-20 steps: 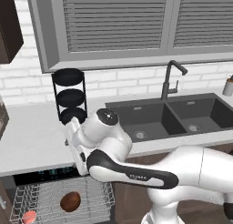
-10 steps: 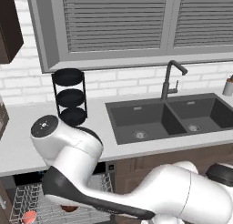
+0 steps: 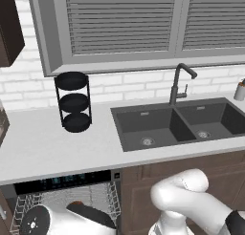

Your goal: Pick up the cup and bowl from the counter, place them in the dishwasher, and close the dishwasher door.

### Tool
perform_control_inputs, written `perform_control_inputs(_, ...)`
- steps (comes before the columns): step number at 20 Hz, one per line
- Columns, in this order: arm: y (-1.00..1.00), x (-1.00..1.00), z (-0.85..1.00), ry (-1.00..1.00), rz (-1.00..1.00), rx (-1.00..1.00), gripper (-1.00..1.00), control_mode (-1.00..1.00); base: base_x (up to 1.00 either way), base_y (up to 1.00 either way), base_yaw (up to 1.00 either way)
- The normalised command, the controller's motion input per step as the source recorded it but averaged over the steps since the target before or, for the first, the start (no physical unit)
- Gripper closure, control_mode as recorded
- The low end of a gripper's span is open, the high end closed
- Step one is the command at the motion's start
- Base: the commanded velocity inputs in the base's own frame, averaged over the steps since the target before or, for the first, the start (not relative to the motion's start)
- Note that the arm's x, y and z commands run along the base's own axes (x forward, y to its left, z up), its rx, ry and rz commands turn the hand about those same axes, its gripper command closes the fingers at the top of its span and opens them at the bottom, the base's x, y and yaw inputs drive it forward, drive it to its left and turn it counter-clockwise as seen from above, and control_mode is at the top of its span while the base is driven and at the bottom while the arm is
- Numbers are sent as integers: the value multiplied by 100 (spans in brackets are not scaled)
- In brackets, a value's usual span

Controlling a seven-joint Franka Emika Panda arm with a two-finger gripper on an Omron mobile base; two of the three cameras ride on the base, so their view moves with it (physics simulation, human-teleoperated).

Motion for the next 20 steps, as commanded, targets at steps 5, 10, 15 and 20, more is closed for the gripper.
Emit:
perform_control_inputs(5, -17, -98, -100, 2, 60, -17, -100, -100, 0, 0, 0)
perform_control_inputs(10, 44, -36, -84, 6, 26, -3, -100, -100, 0, 0, 0)
perform_control_inputs(15, 16, -1, -100, -18, 2, -6, -100, -100, 0, 0, 0)
perform_control_inputs(20, 0, 15, -98, -9, -29, 2, -100, -100, 0, 0, 0)
